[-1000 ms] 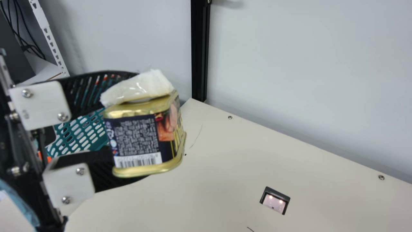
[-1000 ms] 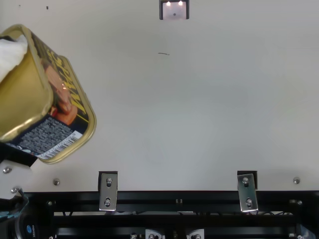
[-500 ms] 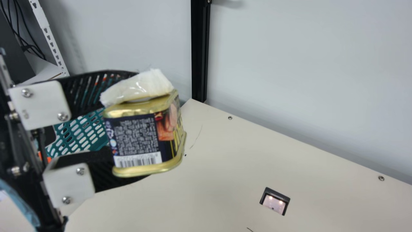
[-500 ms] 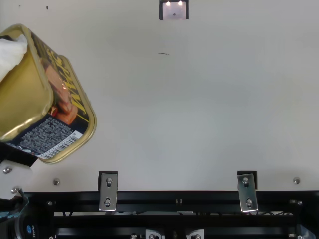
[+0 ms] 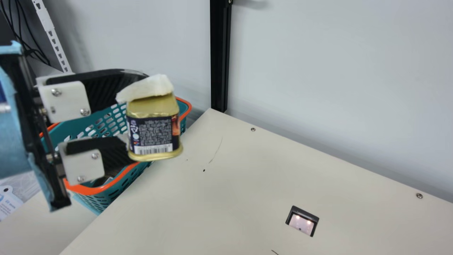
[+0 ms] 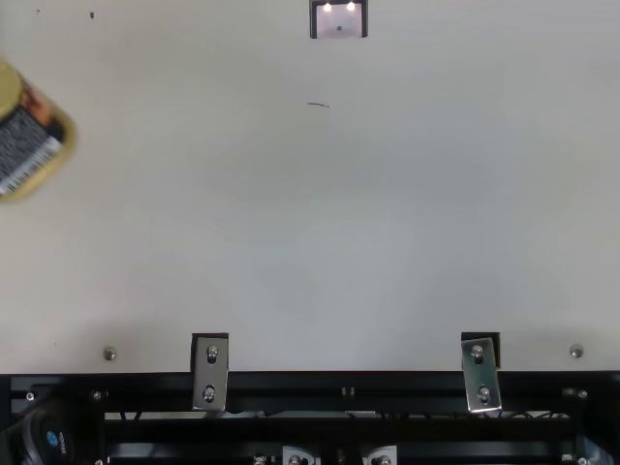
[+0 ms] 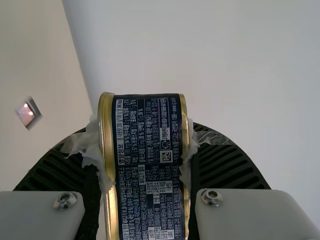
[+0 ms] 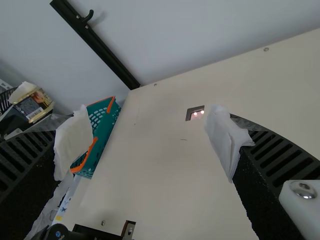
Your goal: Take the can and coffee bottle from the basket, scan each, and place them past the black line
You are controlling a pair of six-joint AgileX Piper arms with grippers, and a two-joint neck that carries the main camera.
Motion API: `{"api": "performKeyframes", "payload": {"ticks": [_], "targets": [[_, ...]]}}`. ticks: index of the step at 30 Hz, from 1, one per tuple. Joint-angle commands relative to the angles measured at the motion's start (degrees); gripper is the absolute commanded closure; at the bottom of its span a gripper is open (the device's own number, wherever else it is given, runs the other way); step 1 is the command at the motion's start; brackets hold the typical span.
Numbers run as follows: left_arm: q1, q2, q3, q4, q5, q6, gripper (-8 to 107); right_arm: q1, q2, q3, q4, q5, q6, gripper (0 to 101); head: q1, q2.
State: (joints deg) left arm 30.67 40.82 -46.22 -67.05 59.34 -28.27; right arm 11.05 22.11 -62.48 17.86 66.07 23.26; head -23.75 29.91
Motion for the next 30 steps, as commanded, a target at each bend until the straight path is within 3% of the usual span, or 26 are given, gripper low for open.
{"api": "performKeyframes", "payload": {"ticks": [1,12,30], "targets": [[-0.27,0.71,-0.68,6.41,-2.91,8.55,89,0.00,0.00,0.00,0.00,0.00,0.00,0,-0.72,0.45],[-11.25,1.10,0.38,15.84,-19.96,25.00,89,0.00,0.00,0.00,0.00,0.00,0.00,0,3.70,-12.15],[-39.80,0.17,12.14,22.65,-53.19,46.05,89,0.00,0.00,0.00,0.00,0.00,0.00,0,12.18,-33.58]]}}
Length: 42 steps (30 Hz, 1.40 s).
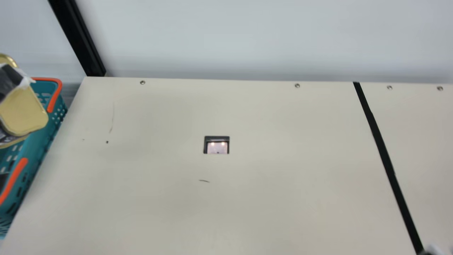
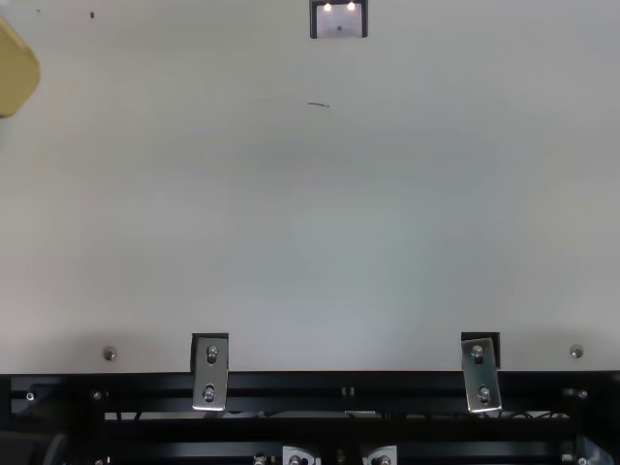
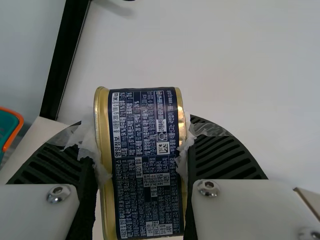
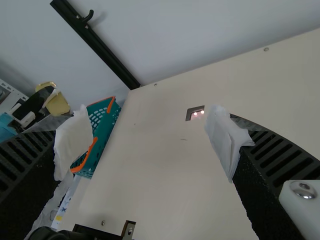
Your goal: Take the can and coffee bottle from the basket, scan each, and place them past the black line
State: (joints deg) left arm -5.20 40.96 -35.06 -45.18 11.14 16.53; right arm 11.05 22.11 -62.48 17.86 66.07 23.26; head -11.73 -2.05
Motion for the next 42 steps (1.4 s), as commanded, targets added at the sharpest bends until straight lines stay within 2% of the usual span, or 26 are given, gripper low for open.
{"api": "performKeyframes", "payload": {"ticks": [1,5,9,10,15,26,30,33,42], "targets": [[-5.37,-0.02,1.75,1.48,-6.56,1.94,89,0.00,0.00,0.00,0.00,0.00,0.00,0,0.58,-2.56],[-11.43,-0.38,5.42,4.76,-12.88,3.77,89,0.00,0.00,0.00,0.00,0.00,0.00,0,2.19,-4.96],[-15.02,-0.45,9.63,7.85,-18.30,3.26,89,0.00,0.00,0.00,0.00,0.00,0.00,0,2.19,-4.96],[-13.42,-0.57,7.84,6.74,-14.92,4.13,89,0.00,0.00,0.00,0.00,0.00,0.00,0,2.19,-4.96],[-14.97,-0.47,9.62,7.73,-18.48,3.83,89,0.00,0.00,0.00,0.00,0.00,0.00,0,2.19,-4.96],[-14.97,-0.47,9.62,7.73,-18.42,3.67,89,0.00,0.00,0.00,0.00,0.00,0.00,0,2.19,-4.96],[-16.28,0.58,10.09,10.16,-19.76,1.79,89,0.00,0.00,0.00,0.00,0.00,0.00,0,2.19,-4.96],[-19.42,2.90,11.45,12.14,-23.57,-0.17,89,0.00,0.00,0.00,0.00,0.00,0.00,0,2.19,-4.96],[-27.98,16.31,17.18,20.15,-41.92,-10.29,89,0.00,0.00,0.00,0.00,0.00,0.00,0,2.19,-4.96]]}}
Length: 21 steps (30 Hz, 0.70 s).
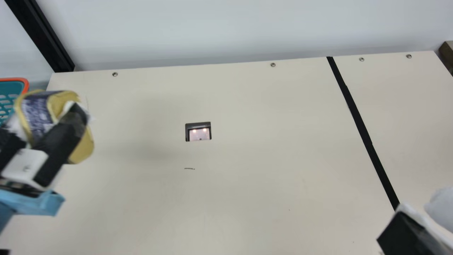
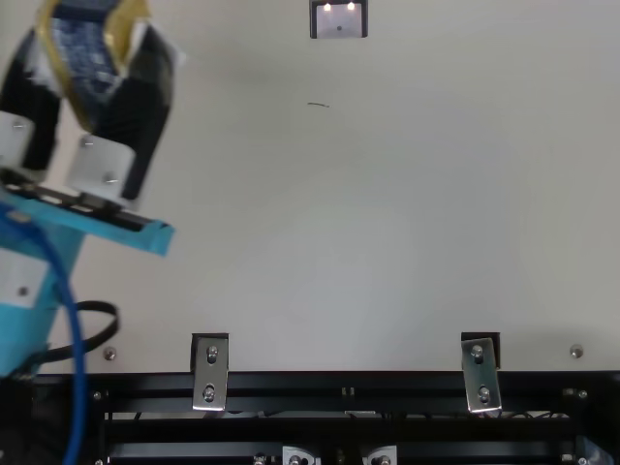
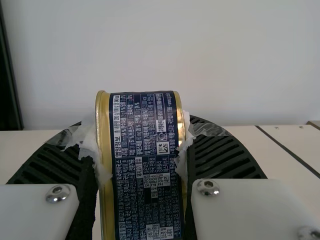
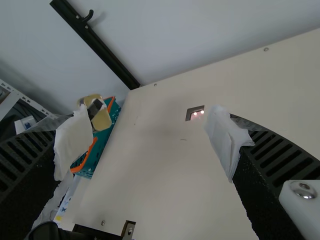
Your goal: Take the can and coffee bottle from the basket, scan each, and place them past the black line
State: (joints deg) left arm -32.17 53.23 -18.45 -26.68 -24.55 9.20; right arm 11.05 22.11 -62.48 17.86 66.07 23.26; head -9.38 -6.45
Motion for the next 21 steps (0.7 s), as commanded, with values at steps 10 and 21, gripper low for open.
{"api": "performKeyframes", "payload": {"ticks": [10,21], "targets": [[2.34,19.06,1.73,20.28,-20.42,-23.41,89,0.00,0.00,0.00,0.00,0.00,0.00,0,-0.15,-0.56],[18.18,36.88,-5.20,51.16,-31.43,-37.45,89,0.00,0.00,0.00,0.00,0.00,0.00,0,-0.15,-0.56]]}}
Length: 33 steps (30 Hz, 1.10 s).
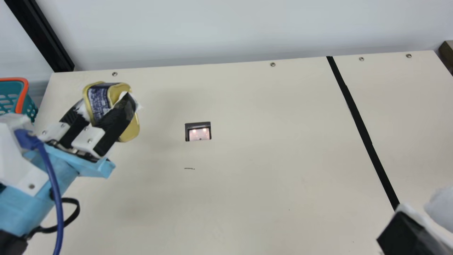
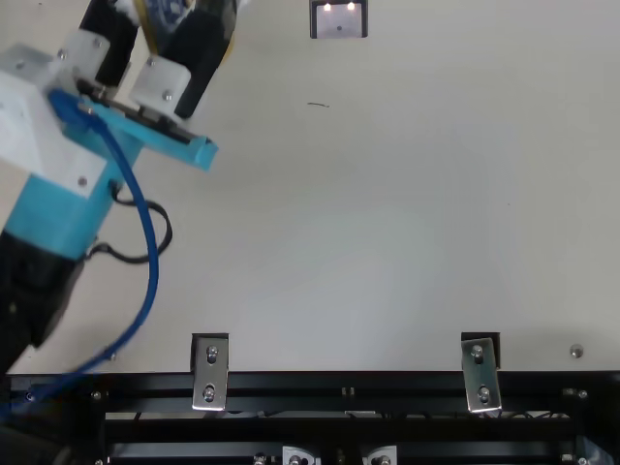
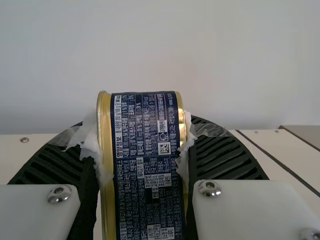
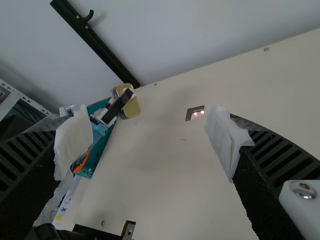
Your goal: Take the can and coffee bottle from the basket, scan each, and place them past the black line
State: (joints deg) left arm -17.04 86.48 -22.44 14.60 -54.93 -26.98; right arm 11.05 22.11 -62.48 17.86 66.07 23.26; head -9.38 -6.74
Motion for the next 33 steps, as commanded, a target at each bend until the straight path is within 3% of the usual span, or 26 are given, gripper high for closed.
{"api": "performKeyframes", "payload": {"ticks": [1,6,11,21,33], "targets": [[4.35,5.09,-2.22,12.23,-1.62,-1.73,89,0.00,0.00,0.00,0.00,0.00,0.00,0,-0.15,-0.27],[7.58,10.94,-6.86,19.22,-3.45,-3.23,89,0.00,0.00,0.00,0.00,0.00,0.00,0,-0.15,-0.27],[8.03,15.33,-11.05,21.85,-5.16,-4.43,89,0.00,0.00,0.00,0.00,0.00,0.00,0,-0.15,-0.27],[4.35,22.43,-17.39,18.41,-8.80,-4.76,89,0.00,0.00,0.00,0.00,0.00,0.00,0,-0.15,-0.27],[-0.12,28.29,-24.10,14.62,-8.28,-5.14,89,0.00,0.00,0.00,0.00,0.00,0.00,0,-0.15,-0.27]]}}
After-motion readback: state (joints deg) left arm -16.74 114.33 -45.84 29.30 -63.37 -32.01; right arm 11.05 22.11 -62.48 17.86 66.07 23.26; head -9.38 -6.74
